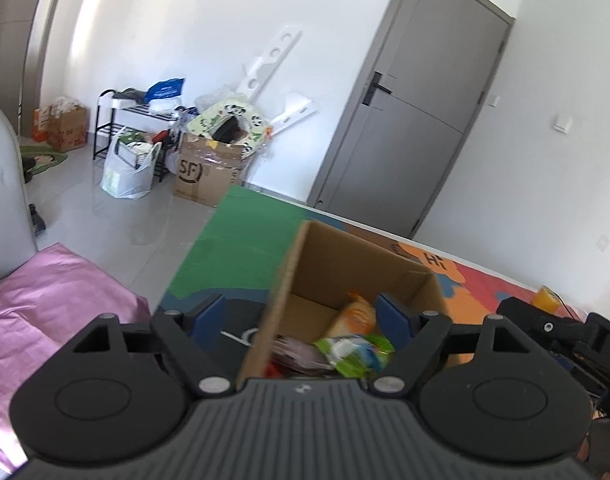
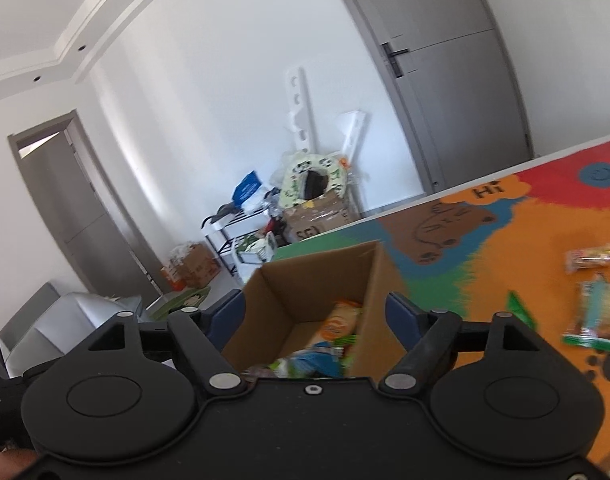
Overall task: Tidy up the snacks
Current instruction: 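Move both grippers back to the remaining snacks on the table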
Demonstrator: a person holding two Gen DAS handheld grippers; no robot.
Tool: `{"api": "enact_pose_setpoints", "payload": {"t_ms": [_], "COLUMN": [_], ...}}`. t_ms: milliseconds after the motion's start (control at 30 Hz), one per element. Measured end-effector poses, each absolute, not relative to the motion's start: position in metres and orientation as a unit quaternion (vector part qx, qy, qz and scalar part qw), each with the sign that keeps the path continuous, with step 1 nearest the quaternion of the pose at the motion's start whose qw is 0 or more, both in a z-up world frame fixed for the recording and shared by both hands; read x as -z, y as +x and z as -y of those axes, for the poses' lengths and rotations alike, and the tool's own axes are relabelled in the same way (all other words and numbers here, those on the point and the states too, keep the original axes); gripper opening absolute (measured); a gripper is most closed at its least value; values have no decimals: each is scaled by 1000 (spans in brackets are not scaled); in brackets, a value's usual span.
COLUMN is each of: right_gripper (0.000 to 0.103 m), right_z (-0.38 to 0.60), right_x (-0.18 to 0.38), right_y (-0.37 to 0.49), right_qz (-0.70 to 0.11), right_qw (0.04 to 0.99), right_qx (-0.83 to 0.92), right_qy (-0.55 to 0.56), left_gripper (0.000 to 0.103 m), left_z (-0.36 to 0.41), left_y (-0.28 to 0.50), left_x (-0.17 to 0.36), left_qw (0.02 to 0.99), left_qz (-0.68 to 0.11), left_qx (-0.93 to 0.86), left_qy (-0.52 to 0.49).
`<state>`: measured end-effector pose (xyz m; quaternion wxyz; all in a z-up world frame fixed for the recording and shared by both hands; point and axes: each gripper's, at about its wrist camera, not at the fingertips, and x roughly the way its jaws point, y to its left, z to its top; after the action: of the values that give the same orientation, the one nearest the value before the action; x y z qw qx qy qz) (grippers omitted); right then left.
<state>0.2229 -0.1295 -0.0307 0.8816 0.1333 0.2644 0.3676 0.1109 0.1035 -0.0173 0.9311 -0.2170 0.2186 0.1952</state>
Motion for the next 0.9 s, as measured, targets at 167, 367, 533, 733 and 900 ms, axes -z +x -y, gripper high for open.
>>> {"api": "enact_pose_setpoints", "payload": {"t_ms": [167, 367, 533, 733, 900], "right_gripper": [84, 89, 97, 103, 103], "right_z": [157, 189, 213, 249, 276], "right_x": [30, 33, 36, 39, 40], "right_y": [220, 217, 215, 214, 215], "right_qz": [-259, -253, -247, -242, -243], "right_qw": [889, 897, 908, 913, 922], "right_qx": [-349, -327, -301, -281, -249], "right_qy": [144, 157, 157, 169, 169], "left_gripper": [84, 84, 84, 85, 89], "left_z": [-79, -52, -32, -9, 11], "left_y": [116, 122, 127, 133, 139], "left_x": [13, 10, 9, 8, 8], "left_qw": [938, 944, 947, 949, 951], "left_qz": [-220, -223, -225, -225, -228], "left_qx": [-177, -156, -143, -139, -129], "left_qy": [-199, -187, -177, -172, -164]}}
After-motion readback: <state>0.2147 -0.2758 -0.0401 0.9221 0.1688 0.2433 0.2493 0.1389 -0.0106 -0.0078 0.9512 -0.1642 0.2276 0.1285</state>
